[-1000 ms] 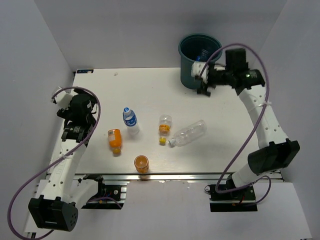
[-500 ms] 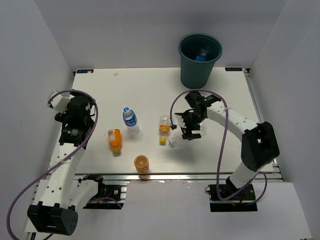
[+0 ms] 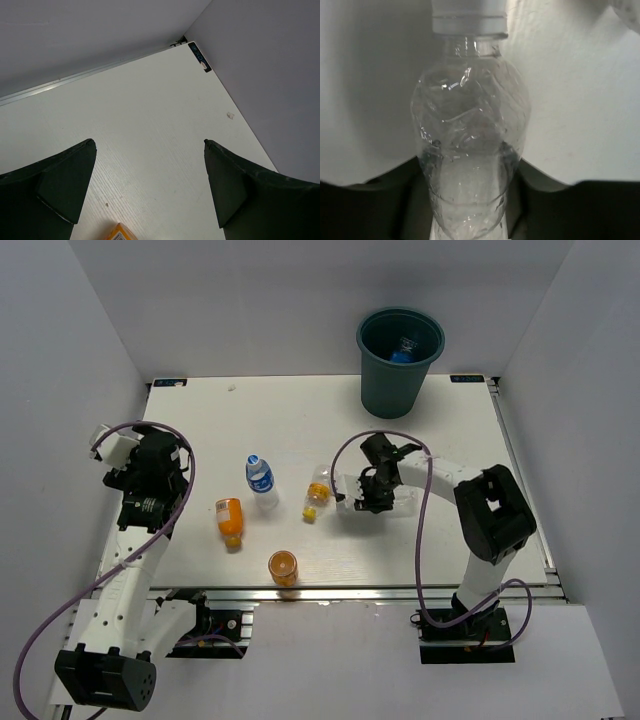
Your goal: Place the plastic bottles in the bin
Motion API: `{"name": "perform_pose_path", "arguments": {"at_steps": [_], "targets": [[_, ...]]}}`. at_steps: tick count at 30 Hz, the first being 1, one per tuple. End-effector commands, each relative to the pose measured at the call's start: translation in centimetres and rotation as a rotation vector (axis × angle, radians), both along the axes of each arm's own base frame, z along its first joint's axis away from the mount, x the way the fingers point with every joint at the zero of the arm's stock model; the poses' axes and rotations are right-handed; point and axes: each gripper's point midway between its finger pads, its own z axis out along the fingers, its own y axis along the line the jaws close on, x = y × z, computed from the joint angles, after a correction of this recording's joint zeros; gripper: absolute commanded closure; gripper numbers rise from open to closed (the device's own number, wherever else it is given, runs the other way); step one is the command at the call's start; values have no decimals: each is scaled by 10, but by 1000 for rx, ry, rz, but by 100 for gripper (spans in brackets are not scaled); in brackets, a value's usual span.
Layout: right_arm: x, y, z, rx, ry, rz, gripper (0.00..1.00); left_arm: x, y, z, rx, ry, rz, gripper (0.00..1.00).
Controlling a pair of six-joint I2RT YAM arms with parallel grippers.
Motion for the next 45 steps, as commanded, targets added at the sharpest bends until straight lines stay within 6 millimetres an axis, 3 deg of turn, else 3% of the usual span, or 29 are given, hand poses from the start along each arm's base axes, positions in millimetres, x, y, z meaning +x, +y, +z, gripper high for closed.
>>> {"name": "perform_pose_path", "arguments": {"at_steps": [1, 3, 6, 10, 12, 14, 15, 16, 18, 19, 20, 22, 23, 24, 25, 26, 27, 28, 29, 30, 31, 34, 39, 40, 41, 43, 44, 45], "targets": [[29, 2, 7, -22, -77, -74, 68, -4, 6, 15, 12, -39, 37, 2], [31, -9, 25, -47, -70, -112, 74, -2, 6, 15, 18, -36, 36, 2], [56, -30, 70, -42, -132, -207, 81, 0, 6, 18, 26, -38, 26, 2], [117, -27, 163, 215, -289, -386, 83, 11, -2, 21, 25, -56, -24, 2], [162, -18, 242, 434, -480, -470, 84, 18, -7, 22, 26, -60, -61, 2], [184, -12, 294, 651, -554, -615, 79, 25, -11, 20, 26, -52, -81, 2], [193, -16, 323, 736, -626, -657, 77, 27, -11, 19, 34, -41, -86, 2], [211, -21, 369, 863, -783, -700, 74, 30, -12, 19, 37, -35, -92, 2], [223, -33, 415, 1091, -850, -847, 73, 36, -14, 15, 48, -4, -112, 2], [228, -42, 448, 1219, -925, -874, 67, 38, -15, 16, 50, 1, -119, 2], [238, -41, 448, 1295, -884, -913, 65, 40, -16, 13, 55, 12, -125, 2], [252, -62, 483, 1421, -975, -991, 65, 45, -19, 14, 65, 19, -153, 2], [278, -61, 461, 1423, -942, -1052, 65, 46, -21, 15, 67, 21, -163, 2], [284, -75, 491, 1493, -993, -1075, 64, 48, -22, 13, 72, 33, -178, 2], [295, -77, 490, 1506, -978, -1083, 61, 48, -21, 13, 74, 31, -174, 2], [324, -72, 458, 1470, -931, -1100, 57, 48, -21, 14, 76, 31, -169, 2], [336, -77, 456, 1489, -906, -1108, 53, 48, -21, 14, 81, 36, -171, 2], [338, -78, 470, 1536, -900, -1077, 43, 49, -22, 14, 83, 40, -180, 2], [352, -76, 448, 1516, -851, -1083, 38, 51, -24, 16, 84, 39, -194, 2], [355, -79, 445, 1518, -827, -1073, 34, 52, -26, 15, 91, 48, -209, 2], [357, -73, 431, 1512, -764, -1062, 24, 55, -30, 15, 91, 49, -241, 2], [344, -70, 435, 1507, -764, -1002, 11, 61, -40, 13, 97, 66, -306, 2], [324, -58, 452, 1430, -717, -914, 11, 66, -52, 11, 75, 62, -372, 2], [318, -49, 443, 1396, -656, -886, 11, 64, -52, 6, 67, 67, -372, 2], [303, -44, 454, 1395, -645, -841, 11, 63, -52, 6, 62, 63, -368, 2], [286, -27, 431, 1344, -539, -757, 11, 61, -51, -3, 37, 77, -355, 2], [267, -23, 442, 1340, -537, -701, 11, 60, -51, -8, 27, 95, -346, 2], [259, -15, 416, 1298, -472, -670, 11, 60, -50, -11, 7, 100, -330, 2]]}}
